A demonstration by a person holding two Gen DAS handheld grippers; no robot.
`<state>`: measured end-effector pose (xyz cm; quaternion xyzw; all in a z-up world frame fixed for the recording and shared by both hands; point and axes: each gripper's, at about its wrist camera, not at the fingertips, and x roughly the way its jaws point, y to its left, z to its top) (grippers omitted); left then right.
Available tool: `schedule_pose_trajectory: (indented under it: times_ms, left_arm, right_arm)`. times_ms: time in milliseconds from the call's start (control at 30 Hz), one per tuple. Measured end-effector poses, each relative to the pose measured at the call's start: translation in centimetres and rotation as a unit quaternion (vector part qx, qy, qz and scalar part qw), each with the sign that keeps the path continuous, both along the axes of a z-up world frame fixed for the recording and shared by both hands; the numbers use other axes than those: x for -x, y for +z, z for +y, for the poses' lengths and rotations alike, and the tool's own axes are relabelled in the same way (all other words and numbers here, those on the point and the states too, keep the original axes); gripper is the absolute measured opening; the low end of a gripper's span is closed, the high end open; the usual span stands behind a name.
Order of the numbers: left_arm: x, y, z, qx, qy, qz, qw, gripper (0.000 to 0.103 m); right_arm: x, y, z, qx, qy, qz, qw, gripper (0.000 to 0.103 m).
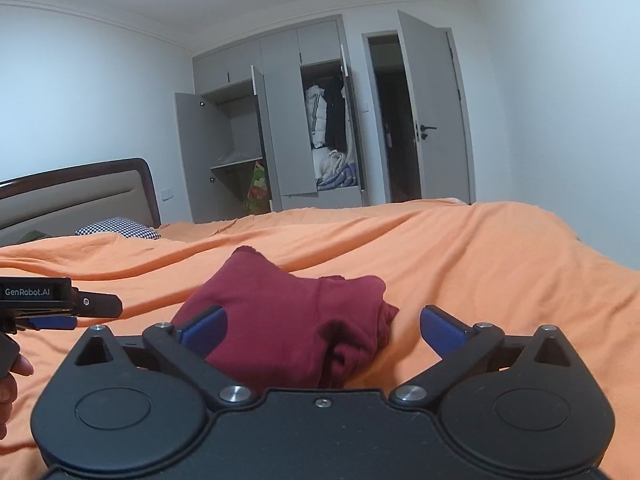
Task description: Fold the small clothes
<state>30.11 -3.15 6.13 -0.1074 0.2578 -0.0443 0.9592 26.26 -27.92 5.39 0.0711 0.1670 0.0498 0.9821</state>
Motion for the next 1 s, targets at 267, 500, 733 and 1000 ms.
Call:
schedule_pose_trajectory:
  times_ms: [267, 500, 733, 1000]
  left_arm:
    - [5.7, -1.0, 0.6, -0.028, 0.020, -0.014, 0.9993, 0.103]
    - [8.2, -3.1, 0.4, -0.046, 0.015, -0.007, 0.9988, 0.103]
    - [8.7, -4.3, 0.1, -0.046, 0.005, 0.011, 0.9989, 0.103]
    - [8.4, -4.5, -0.1, -0.047, 0.001, 0.018, 0.9987, 0.103]
  right_arm:
    - [5.9, -1.1, 1.0, 0.009, -0.010, 0.002, 1.000, 0.102]
    - [8.4, -2.9, 0.7, 0.024, -0.019, 0.026, 0.999, 0.102]
    - [8.6, -4.0, 0.4, 0.016, -0.027, 0.044, 0.999, 0.102]
    - [8.4, -4.3, 0.2, 0.015, -0.025, 0.049, 0.998, 0.102]
